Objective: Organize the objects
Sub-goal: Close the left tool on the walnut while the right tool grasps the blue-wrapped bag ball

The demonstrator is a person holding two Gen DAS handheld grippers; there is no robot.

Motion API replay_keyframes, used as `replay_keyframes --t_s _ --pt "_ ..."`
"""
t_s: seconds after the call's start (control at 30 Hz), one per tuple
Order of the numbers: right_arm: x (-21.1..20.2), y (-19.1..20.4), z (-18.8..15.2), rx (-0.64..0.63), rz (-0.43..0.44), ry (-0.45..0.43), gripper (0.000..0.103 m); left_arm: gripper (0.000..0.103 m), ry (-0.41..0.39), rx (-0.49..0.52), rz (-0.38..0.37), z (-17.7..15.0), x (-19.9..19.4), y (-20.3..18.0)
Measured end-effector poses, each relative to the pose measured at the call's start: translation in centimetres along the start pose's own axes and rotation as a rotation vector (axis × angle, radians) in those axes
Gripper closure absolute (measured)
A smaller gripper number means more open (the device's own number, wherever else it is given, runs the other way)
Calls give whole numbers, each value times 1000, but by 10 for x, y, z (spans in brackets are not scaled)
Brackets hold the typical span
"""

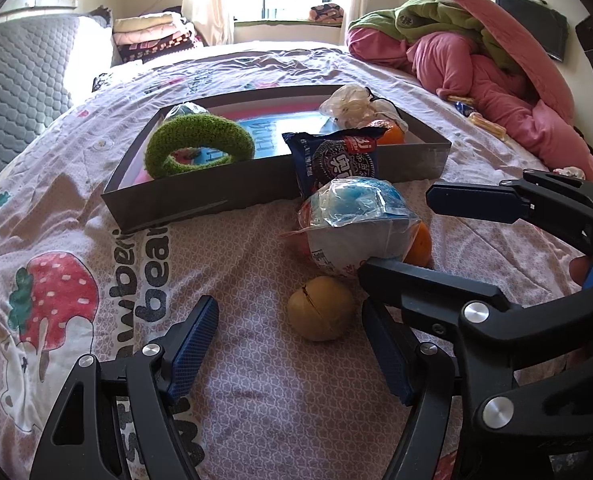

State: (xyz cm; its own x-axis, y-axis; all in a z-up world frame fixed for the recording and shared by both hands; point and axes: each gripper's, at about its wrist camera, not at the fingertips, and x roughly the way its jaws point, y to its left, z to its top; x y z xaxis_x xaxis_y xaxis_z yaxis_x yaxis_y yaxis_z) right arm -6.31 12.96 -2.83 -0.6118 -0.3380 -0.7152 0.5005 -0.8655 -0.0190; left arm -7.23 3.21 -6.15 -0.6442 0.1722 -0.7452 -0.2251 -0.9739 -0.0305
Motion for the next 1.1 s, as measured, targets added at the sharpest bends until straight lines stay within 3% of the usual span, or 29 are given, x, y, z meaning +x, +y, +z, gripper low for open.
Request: replay_keyframes --t_s 0.7,0.9,1.1 --pt "21 1 8 24 56 14 39 28 -11 -6 -10 3 12 5" --pt "25 3 9 25 86 4 51 41 -12 -4 -25 5 16 5" --pt "25 1 8 37 95 -7 52 56 -19 6 -44 7 17 2"
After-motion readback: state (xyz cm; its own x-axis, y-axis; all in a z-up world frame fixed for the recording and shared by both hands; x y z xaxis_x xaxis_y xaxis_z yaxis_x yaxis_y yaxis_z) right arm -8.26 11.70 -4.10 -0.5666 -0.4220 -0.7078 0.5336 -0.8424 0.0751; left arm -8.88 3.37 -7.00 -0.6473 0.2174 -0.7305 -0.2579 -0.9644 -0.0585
